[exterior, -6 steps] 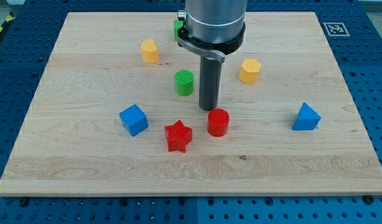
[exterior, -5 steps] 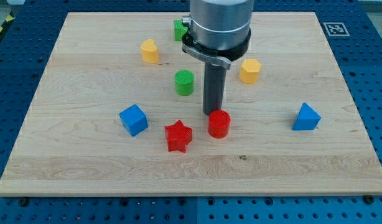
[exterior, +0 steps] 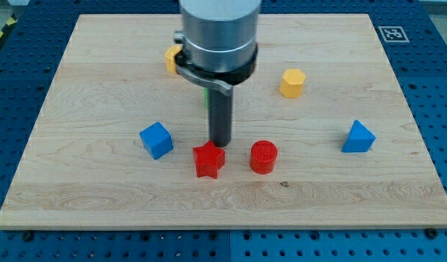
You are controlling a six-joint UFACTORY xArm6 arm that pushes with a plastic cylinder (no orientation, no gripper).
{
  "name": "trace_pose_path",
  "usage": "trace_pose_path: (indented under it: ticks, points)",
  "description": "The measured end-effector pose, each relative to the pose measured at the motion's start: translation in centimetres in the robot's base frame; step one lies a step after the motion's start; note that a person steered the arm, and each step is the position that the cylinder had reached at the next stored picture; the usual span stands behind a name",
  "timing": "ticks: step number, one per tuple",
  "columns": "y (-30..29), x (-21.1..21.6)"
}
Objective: Push red star slightly right
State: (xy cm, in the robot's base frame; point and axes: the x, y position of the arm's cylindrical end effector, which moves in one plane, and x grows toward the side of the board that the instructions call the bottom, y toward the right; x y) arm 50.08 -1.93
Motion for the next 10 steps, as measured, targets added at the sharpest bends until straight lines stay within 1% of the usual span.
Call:
trace_pose_path:
  ticks: [2, 3, 5, 8, 9, 10]
  points:
    - [-3.7, 0.0]
    - [-5.3, 0.7]
    - [-5.3, 4.0]
    - [-1.0, 4.1]
    - [-0.5, 4.9]
    - [-2.6, 5.1]
